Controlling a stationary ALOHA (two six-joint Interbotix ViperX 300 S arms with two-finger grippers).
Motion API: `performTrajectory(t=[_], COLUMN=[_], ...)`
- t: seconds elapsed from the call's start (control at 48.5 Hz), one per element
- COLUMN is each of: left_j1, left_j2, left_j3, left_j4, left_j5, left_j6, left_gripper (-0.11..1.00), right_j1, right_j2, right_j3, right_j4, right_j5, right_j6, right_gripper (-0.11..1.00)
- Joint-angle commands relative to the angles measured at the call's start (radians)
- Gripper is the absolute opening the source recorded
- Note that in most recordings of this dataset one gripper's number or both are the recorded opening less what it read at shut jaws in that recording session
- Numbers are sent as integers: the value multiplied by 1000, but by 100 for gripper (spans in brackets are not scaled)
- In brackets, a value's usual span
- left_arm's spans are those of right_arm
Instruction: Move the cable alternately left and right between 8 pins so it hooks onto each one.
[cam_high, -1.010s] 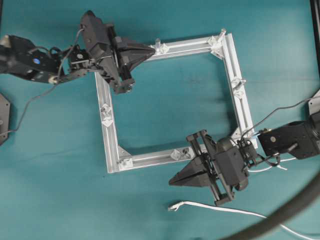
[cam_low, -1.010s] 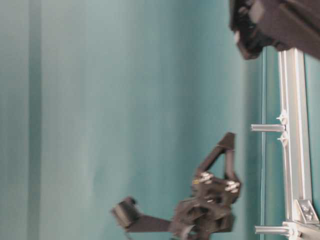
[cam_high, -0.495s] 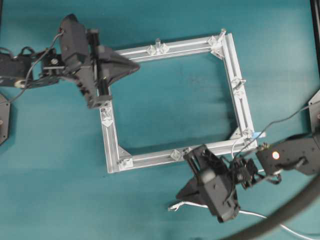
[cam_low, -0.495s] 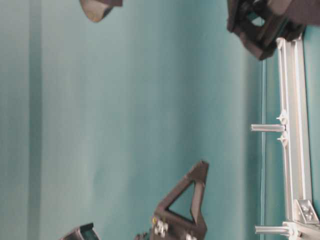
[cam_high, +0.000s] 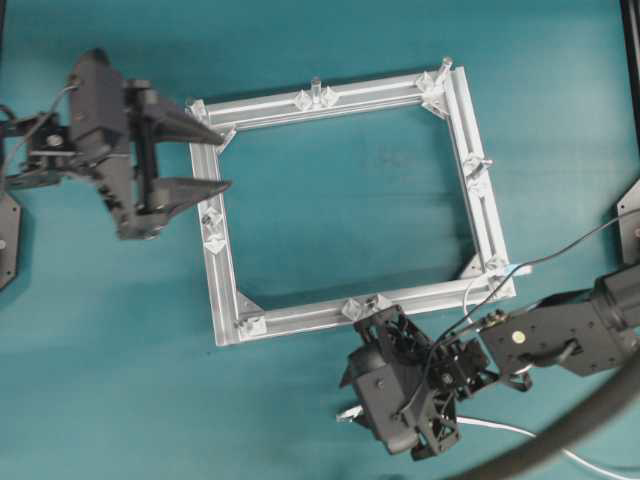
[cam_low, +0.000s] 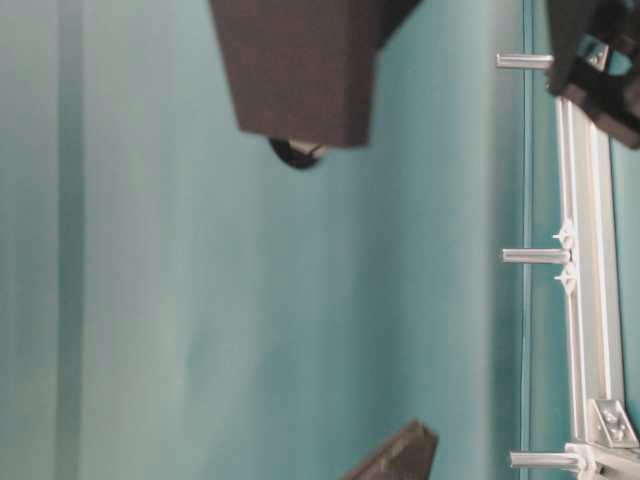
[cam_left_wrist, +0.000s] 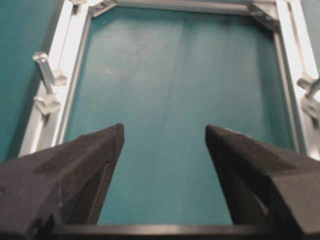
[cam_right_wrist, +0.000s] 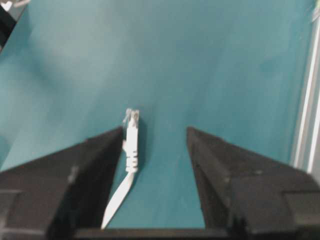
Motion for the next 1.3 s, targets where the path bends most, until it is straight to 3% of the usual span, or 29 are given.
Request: performTrajectory(t=[0.0, 0.371, 0.515, 0.865, 0.989, 1.216, 1.278], left_j1=[-18, -41, -41, -49, -54, -58, -58], left_j2=[-64, -268, -291, -311, -313, -313, -313], left_j3=[29, 140, 147, 147, 147, 144, 146], left_j4=[3, 3, 3, 3, 3, 3, 3], left_j5=[0, 75, 129, 135, 135, 137, 135], left_j6=[-3, -6, -8, -8, -9, -9, -9], left_gripper=[76, 76, 76, 76, 76, 76, 76], right_j1=[15, 20, 20, 20, 23, 48, 52], right_j2=[-2, 71, 98, 121, 112, 81, 77], right_j3=[-34, -74, -84, -86, -89, -83, -83], right_j4=[-3, -3, -3, -3, -3, -3, -2], right_j5=[5, 12, 17, 86, 135, 238, 249], right_j6=[5, 61, 86, 98, 98, 100, 100], right_gripper=[57, 55, 55, 53, 46, 17, 16])
